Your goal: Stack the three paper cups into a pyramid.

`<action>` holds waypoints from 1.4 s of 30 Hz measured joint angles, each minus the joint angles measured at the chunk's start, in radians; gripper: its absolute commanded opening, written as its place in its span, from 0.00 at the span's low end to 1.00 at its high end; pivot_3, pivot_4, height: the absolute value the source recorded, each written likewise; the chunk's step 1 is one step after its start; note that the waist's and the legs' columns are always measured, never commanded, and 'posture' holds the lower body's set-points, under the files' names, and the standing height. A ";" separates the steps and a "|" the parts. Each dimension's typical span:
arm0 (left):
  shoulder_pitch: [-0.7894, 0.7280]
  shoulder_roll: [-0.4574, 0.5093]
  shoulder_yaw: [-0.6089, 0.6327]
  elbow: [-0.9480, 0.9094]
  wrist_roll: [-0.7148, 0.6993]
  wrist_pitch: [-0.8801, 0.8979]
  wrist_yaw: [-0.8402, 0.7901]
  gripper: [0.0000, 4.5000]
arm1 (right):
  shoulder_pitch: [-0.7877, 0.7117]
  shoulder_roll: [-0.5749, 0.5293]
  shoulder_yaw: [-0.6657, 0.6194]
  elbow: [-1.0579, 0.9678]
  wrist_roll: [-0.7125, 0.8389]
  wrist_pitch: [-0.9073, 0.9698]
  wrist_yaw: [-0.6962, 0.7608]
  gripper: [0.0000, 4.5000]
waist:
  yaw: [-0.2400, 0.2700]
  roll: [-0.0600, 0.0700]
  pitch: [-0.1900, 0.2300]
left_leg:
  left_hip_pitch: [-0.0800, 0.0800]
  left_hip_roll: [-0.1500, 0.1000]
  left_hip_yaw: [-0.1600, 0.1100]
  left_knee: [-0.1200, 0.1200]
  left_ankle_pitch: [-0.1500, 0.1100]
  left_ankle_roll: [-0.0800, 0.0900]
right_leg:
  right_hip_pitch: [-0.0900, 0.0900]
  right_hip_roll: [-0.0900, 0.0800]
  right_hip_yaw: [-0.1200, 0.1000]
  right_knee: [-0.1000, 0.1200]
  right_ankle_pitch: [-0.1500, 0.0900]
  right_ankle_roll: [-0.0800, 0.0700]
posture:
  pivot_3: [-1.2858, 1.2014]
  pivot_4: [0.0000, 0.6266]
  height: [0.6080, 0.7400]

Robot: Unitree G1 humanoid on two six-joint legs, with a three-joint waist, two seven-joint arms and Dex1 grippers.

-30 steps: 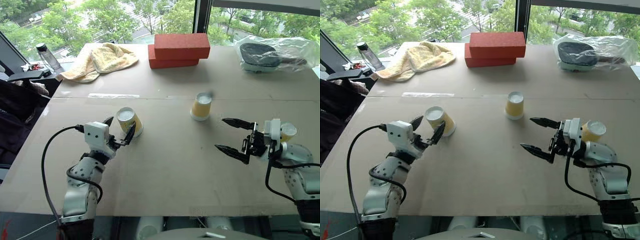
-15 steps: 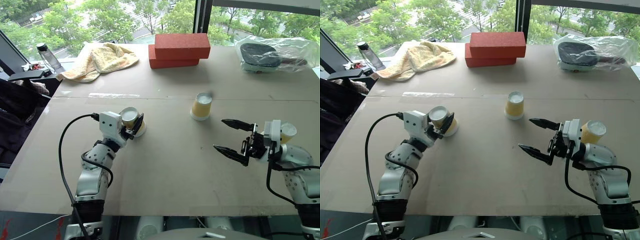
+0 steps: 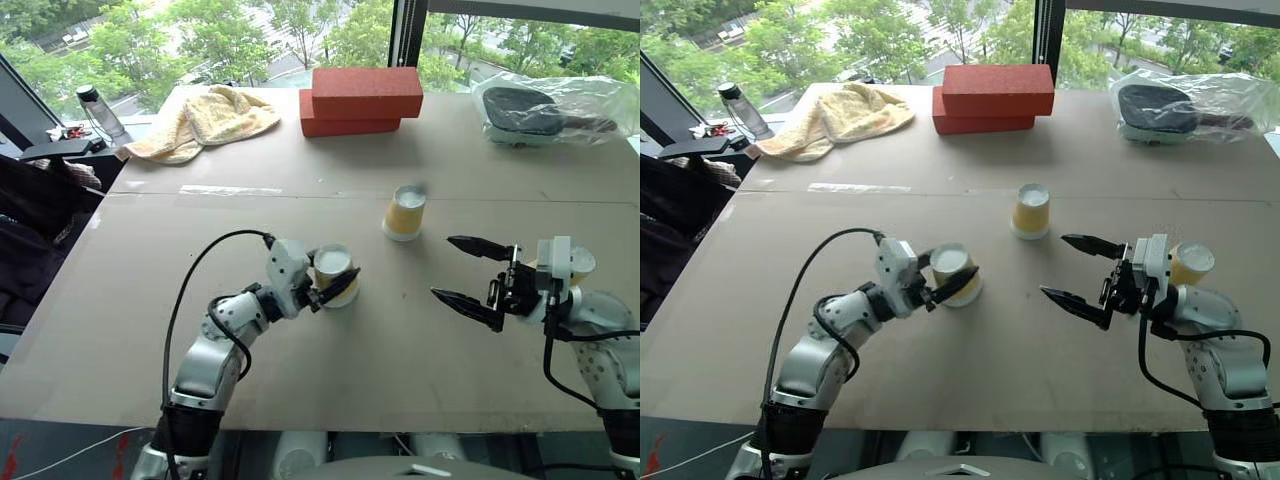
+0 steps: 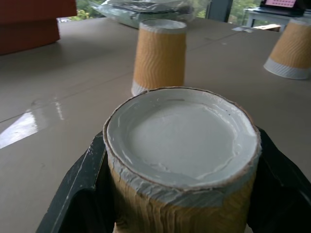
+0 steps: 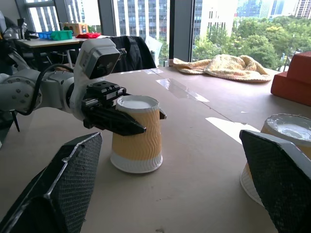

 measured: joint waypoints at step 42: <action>0.086 0.615 0.644 -0.370 -0.665 0.584 -0.116 0.99 | -0.531 0.364 0.113 0.677 -0.352 -0.131 -0.387 1.00 | -0.031 0.002 0.004 | 0.000 0.001 0.001 0.000 0.002 -0.004 | -0.003 0.001 0.002 0.002 0.000 0.000 | 0.52 0.24 0.93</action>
